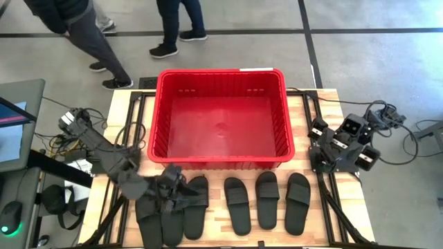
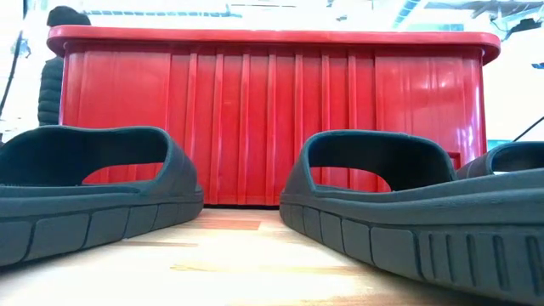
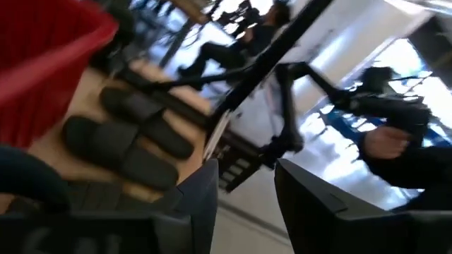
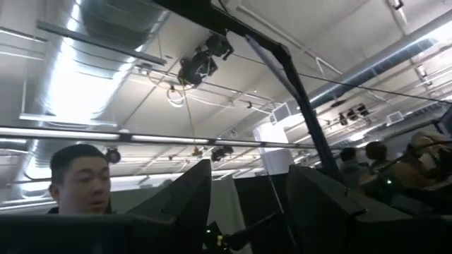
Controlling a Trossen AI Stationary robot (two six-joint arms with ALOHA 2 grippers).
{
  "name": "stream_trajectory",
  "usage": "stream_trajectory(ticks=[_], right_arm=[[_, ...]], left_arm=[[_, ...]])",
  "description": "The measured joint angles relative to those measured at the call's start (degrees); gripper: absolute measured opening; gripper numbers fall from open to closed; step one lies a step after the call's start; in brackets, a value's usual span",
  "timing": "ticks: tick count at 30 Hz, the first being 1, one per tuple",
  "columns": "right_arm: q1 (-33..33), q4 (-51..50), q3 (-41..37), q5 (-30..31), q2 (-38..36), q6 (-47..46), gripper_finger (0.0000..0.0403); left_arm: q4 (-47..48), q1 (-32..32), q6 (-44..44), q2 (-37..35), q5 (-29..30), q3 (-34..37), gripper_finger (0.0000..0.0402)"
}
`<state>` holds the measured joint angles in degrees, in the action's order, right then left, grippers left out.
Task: Pick and place slides into bin
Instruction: Put the black slides into the red bin
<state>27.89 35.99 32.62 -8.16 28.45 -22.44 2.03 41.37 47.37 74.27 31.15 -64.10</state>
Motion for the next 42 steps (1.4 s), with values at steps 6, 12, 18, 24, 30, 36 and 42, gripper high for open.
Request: stream_trajectory(ticks=[6, 12, 18, 24, 30, 36, 42], right_arm=[[2.7, 0.8, 0.0, 1.1, 2.2, 0.5, 0.0173], [2.8, 2.9, 0.0, 2.3, 4.5, 2.8, 0.0173], [2.8, 4.7, 0.0, 4.1, 6.1, 5.9, 0.0172], [2.7, 4.6, 0.0, 6.8, 6.1, 7.6, 0.0173], [2.7, 4.5, 0.0, 9.7, 6.1, 9.4, 0.0172], [2.7, 2.5, 0.0, 13.0, 6.1, 9.5, 0.0172], [2.7, 1.7, 0.0, 13.2, 6.1, 9.5, 0.0173]], left_arm=[[8.9, 4.6, 9.2, 0.8, 1.5, 0.0, 0.0100], [14.4, 5.1, 13.3, 0.8, -4.9, 0.0, 0.0076], [21.7, 5.1, 15.9, 0.8, -13.3, 0.0, 0.0060], [31.6, 5.9, 16.9, 0.8, -19.4, 0.0, 0.0051], [39.4, 5.9, 17.1, 0.8, -25.2, 0.0, 0.0043], [43.8, 7.5, 18.5, 0.8, -29.5, 0.0, 0.0032], [53.4, 9.8, 21.1, 0.9, -30.7, -2.1, 0.0028]])
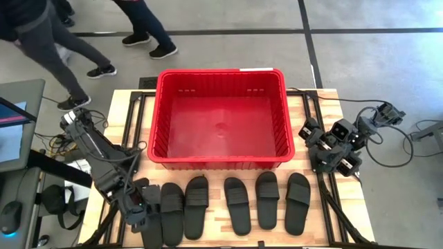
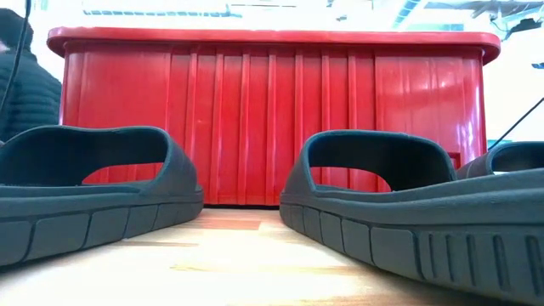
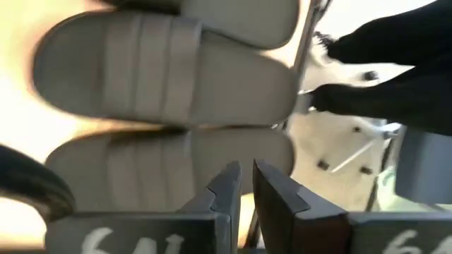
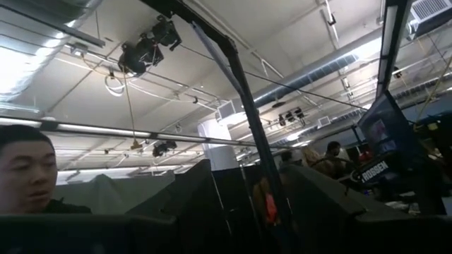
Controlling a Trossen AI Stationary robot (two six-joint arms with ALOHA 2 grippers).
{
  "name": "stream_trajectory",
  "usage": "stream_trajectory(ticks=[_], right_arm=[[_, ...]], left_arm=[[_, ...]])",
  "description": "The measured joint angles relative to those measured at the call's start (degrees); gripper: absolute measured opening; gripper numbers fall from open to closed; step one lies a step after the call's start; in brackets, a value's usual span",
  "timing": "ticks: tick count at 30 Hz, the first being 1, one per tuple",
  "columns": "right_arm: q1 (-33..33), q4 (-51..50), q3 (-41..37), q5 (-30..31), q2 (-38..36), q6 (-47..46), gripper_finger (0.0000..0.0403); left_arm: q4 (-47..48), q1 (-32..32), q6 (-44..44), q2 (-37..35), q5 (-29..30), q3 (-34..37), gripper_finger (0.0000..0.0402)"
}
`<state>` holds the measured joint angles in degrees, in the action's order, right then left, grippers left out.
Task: Pick and place slides into bin
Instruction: Put the black slides into the red bin
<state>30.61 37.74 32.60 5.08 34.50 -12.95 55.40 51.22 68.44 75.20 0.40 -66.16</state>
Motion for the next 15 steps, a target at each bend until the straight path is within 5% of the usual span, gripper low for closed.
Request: stream_trajectory(ticks=[10, 15], right_arm=[[0.0, -0.7, 0.0, 0.0, 0.0, 0.1, 0.0173], [0.0, -2.0, 0.0, 0.0, 0.0, 0.0, 0.0173]], left_arm=[[11.2, 2.8, 1.8, 0.6, 3.5, -9.7, 0.0027], [15.6, 3.8, 0.3, 7.7, -0.3, -14.2, 0.0027]])
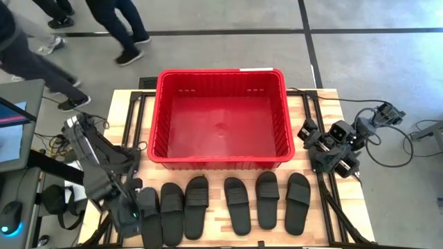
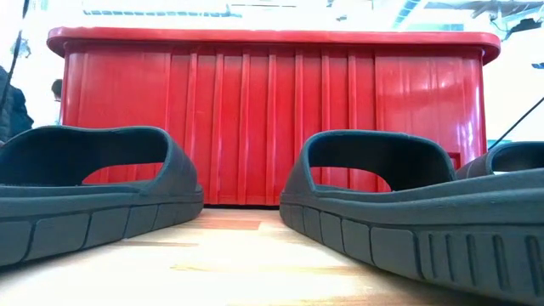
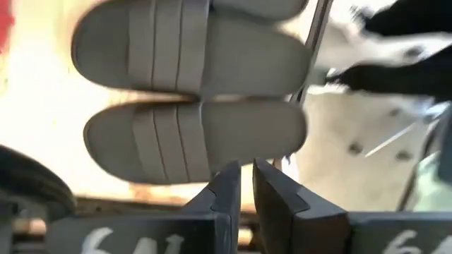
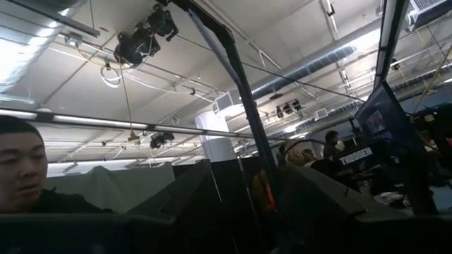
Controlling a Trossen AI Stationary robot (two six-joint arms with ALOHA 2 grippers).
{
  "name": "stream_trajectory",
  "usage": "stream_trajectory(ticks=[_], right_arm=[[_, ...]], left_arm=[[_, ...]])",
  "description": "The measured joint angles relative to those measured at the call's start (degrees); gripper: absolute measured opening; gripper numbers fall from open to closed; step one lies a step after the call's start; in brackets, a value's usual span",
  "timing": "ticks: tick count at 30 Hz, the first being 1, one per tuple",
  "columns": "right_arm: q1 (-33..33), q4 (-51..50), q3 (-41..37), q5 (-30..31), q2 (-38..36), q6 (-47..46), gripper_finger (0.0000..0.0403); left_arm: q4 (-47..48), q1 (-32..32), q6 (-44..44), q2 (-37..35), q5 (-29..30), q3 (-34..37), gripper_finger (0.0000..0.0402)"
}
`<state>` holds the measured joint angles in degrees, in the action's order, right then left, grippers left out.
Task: Pick and place slides into bin
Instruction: Put the black slides into the red bin
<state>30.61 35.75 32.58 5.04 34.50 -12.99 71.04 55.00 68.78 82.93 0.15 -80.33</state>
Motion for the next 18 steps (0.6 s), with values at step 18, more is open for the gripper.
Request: stream_trajectory(ticks=[18], right_arm=[[0.0, -3.0, 0.0, -0.3, 0.0, 1.5, 0.0173]], left_arm=[[17.4, 6.5, 3.4, 28.3, 4.0, -20.0, 0.0027]])
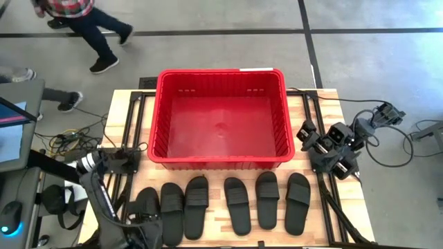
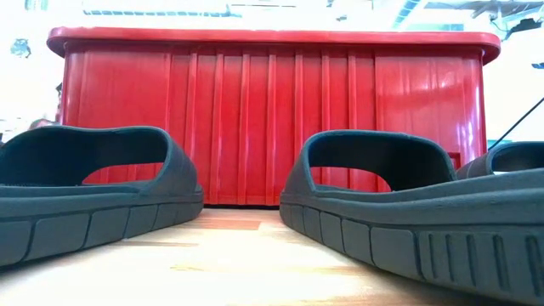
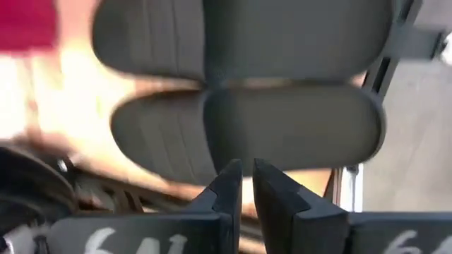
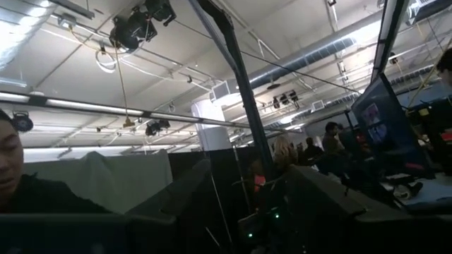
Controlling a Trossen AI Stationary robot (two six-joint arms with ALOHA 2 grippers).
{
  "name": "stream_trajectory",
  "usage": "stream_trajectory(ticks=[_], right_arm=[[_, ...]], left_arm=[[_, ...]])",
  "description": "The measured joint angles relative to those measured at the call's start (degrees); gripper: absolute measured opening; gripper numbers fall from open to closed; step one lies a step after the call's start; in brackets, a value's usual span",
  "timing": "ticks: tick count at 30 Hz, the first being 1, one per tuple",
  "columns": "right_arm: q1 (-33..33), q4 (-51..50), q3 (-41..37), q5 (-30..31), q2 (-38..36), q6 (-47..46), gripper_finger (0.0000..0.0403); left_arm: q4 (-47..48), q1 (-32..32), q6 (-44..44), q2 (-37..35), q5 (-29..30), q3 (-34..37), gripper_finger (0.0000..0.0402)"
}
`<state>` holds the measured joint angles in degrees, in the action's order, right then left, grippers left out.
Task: Pick and place slides into bin
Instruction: Put the black slides into the red bin
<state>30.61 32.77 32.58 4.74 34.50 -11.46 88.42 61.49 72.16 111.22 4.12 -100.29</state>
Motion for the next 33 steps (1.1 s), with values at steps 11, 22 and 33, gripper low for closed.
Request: stream_trajectory(ticks=[11, 22, 33], right_arm=[[0.0, -2.6, 0.0, -0.1, 0.0, 0.0, 0.0173], [0.0, -2.5, 0.0, -0.2, 0.0, 0.0, 0.0173], [0.0, -2.4, 0.0, -0.2, 0.0, 0.0, 0.0173]], left_arm=[[0.9, 0.8, 7.6, 1.0, 5.3, -0.5, 0.0033], [-1.9, 2.3, 10.4, 1.5, 8.5, 1.7, 0.0125], [0.7, 3.7, 10.5, 7.6, 7.9, 2.8, 0.0162]])
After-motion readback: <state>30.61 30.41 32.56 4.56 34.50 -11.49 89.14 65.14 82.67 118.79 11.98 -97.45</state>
